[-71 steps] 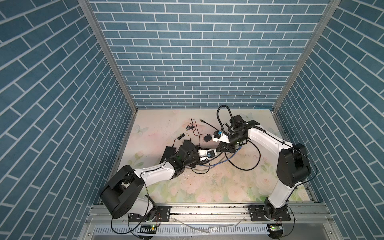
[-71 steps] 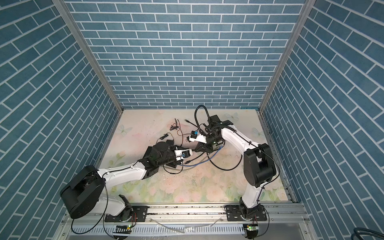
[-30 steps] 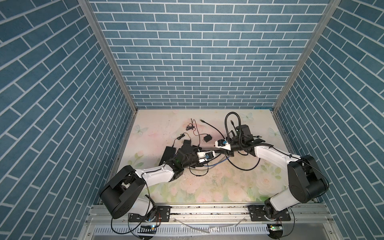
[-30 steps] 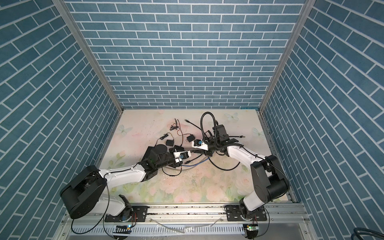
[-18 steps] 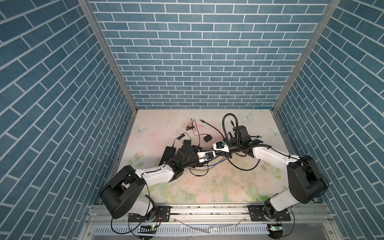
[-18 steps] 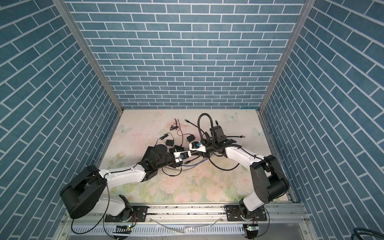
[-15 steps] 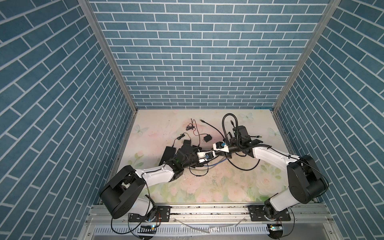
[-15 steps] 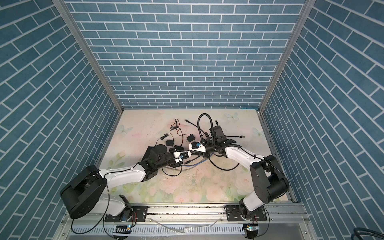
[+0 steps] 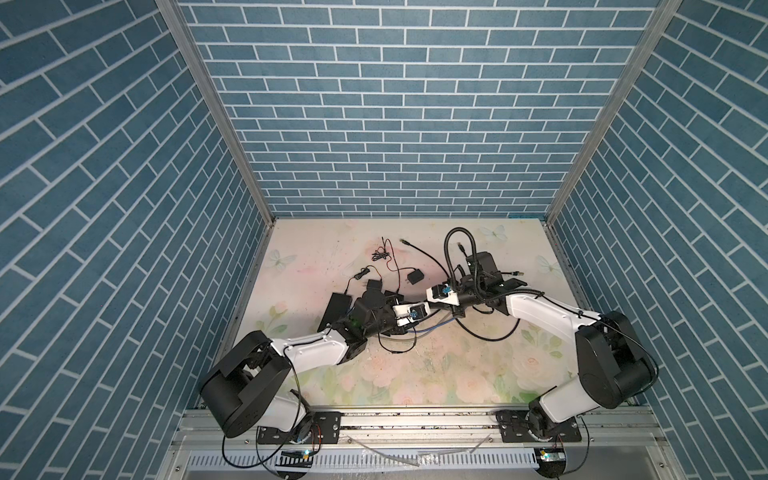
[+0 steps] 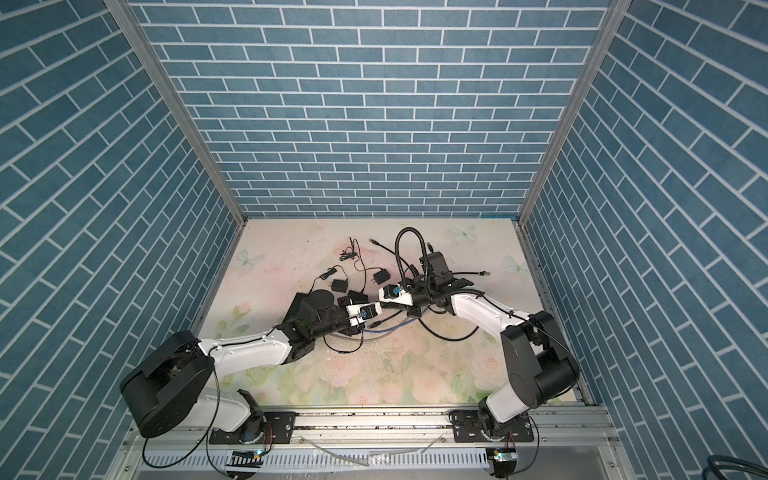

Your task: Insert the plug into the switch port

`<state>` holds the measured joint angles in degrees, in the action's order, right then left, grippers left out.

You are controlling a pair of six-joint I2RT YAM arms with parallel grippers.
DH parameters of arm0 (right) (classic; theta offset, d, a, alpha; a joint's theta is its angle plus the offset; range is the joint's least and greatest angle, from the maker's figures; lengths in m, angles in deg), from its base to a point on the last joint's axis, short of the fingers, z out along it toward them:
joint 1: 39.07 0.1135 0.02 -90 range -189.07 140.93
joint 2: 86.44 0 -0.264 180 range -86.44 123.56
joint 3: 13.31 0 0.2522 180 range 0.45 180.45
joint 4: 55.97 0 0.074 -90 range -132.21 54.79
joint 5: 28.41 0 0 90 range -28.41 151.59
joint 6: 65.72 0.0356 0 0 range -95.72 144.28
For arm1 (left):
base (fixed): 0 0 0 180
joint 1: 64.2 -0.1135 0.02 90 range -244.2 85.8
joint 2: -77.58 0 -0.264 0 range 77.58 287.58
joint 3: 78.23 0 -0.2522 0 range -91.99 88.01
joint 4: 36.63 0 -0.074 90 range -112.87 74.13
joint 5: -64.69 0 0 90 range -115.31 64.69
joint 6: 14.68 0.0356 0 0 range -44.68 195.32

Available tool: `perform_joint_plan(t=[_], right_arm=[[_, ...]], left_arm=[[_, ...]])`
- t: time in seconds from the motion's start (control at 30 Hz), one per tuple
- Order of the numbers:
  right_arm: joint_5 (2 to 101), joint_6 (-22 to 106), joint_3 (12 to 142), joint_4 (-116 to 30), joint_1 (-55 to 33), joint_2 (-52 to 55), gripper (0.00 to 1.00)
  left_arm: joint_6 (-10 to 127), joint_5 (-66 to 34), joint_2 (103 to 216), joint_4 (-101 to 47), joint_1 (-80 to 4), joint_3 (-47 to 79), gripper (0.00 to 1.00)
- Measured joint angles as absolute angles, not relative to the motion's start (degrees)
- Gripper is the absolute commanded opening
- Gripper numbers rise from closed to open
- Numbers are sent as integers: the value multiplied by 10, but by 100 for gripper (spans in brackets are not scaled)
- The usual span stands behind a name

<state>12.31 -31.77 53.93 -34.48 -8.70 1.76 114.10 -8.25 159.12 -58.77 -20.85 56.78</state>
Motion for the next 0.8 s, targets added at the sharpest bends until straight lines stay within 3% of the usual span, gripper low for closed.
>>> perform_joint_plan(t=[0.13, 0.2, 0.37, 0.57, 0.8], right_arm=[[124, -317, 539, -345, -87, 18, 0], [129, -314, 539, -347, -87, 18, 0], [155, -276, 540, -365, -87, 48, 0], [203, -160, 545, -375, -82, 98, 0], [268, -69, 545, -435, -56, 117, 0]], left_arm=[[1119, -102, 1593, -615, -208, 578, 86], [1097, -125, 1595, -632, -209, 588, 99], [1032, -190, 1588, -622, -220, 602, 100], [927, -283, 1568, -435, -232, 522, 100], [832, -316, 1579, -318, -242, 483, 98]])
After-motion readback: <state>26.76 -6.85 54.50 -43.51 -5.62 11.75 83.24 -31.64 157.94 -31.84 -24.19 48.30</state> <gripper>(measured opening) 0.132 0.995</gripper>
